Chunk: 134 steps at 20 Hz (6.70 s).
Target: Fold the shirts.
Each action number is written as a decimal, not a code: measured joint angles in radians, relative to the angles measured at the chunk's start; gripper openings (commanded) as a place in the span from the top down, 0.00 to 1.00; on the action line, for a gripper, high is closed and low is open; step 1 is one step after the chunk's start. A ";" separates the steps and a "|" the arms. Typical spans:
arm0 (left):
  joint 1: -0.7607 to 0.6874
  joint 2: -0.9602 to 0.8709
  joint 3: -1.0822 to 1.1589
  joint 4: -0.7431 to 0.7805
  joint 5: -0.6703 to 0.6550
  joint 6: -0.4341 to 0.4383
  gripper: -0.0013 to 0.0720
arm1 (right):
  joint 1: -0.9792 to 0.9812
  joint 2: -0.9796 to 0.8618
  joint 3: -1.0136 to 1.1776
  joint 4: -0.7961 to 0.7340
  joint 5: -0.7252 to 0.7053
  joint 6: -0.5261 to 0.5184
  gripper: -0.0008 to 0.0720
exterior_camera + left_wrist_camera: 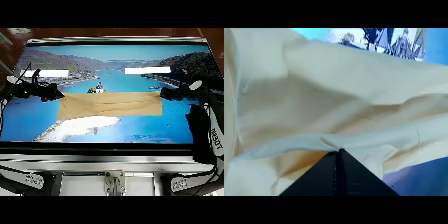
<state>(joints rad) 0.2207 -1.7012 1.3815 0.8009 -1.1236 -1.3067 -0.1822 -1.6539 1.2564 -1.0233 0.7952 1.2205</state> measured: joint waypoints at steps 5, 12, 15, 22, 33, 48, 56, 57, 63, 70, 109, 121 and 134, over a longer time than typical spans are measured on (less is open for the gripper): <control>-0.008 -0.069 0.040 -0.020 0.080 -0.041 0.88 | 0.011 -0.053 0.007 -0.005 -0.061 0.034 0.91; 0.010 -0.084 0.060 -0.024 0.027 -0.072 0.24 | -0.013 -0.043 0.008 -0.024 -0.057 0.058 0.09; 0.040 -0.072 0.068 -0.023 -0.063 -0.078 0.26 | -0.080 -0.027 0.008 -0.021 -0.004 0.079 0.09; 0.031 -0.027 0.072 -0.024 -0.177 -0.082 0.26 | -0.161 -0.121 0.008 0.269 0.133 0.017 0.09; -0.080 -0.016 0.072 -0.027 -0.204 -0.082 0.43 | -0.103 -0.200 0.013 0.456 0.148 -0.066 0.91; -0.583 -0.087 0.072 -0.341 0.232 0.046 0.94 | -0.117 0.422 0.018 0.389 0.373 -0.050 0.91; -0.886 -0.197 0.084 -0.584 0.444 0.051 0.94 | -0.117 0.670 0.018 0.343 0.518 0.122 0.91; -0.908 -0.223 0.099 -0.635 0.458 0.063 0.94 | -0.117 0.680 0.018 0.338 0.533 0.134 0.91; -0.878 -0.297 0.168 -0.800 0.465 0.142 0.94 | -0.105 0.696 0.018 0.272 0.556 0.176 0.91; -0.551 -0.041 0.180 -0.392 0.376 0.039 0.94 | 0.176 0.542 0.018 0.151 0.351 0.197 0.91; -0.243 0.516 0.162 0.075 0.037 -0.087 0.94 | 0.142 -0.067 -0.091 0.261 0.372 0.095 0.24; -0.251 0.514 0.162 0.075 0.040 -0.068 0.94 | 0.022 0.036 0.288 0.354 0.542 0.072 0.91; -0.259 0.512 0.162 0.074 0.007 -0.039 0.94 | -0.466 0.163 0.768 0.111 0.708 0.288 0.91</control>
<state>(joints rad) -0.0383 -1.1889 1.5436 0.8753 -1.1164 -1.3457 -0.6483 -1.4914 2.0247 -0.9119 1.5028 1.5089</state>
